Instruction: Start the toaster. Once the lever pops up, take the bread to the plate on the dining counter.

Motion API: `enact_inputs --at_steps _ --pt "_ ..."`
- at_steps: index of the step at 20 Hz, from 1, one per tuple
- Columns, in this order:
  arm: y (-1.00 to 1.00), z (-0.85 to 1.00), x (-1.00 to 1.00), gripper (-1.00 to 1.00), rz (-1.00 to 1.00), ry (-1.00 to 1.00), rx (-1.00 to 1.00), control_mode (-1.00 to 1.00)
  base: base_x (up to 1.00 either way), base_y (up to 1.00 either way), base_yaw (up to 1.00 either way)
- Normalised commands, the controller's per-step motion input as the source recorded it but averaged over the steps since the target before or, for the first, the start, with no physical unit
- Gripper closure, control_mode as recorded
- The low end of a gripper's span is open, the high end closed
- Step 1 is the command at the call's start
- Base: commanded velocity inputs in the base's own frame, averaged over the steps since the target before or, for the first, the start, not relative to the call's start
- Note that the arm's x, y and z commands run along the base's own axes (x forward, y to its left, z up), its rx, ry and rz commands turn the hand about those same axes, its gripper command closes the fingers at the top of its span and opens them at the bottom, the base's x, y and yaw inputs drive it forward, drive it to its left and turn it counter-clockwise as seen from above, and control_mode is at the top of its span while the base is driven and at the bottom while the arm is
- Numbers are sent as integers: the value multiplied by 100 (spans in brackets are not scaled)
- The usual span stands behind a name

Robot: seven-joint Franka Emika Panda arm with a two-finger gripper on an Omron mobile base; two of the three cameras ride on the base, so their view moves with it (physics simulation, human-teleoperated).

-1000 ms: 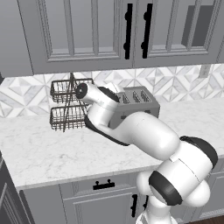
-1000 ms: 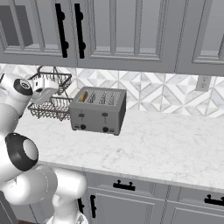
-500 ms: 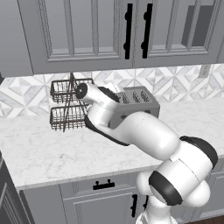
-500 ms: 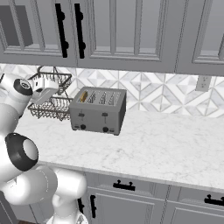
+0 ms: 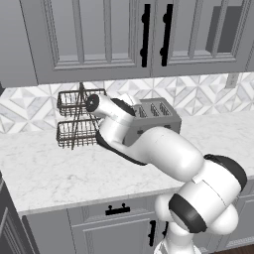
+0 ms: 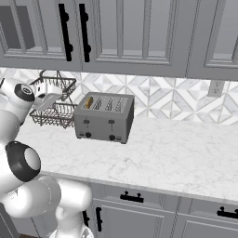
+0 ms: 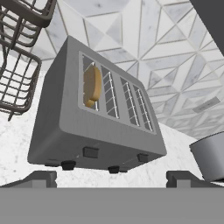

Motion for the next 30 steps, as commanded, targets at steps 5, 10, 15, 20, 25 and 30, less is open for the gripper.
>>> enact_inputs --at_steps 5,10,15,20,25,30 --pt "0 0 0 -100 0 0 0 -100 0 0 0" --pt "0 0 0 -100 0 0 0 -100 0 0 0" --pt "0 0 0 -100 0 0 0 -100 0 0 0" --pt "0 0 0 -100 0 0 0 -100 0 0 0" --pt "0 0 0 -100 0 0 0 -100 0 0 0" --pt "0 0 0 -100 0 0 0 -100 0 0 0"
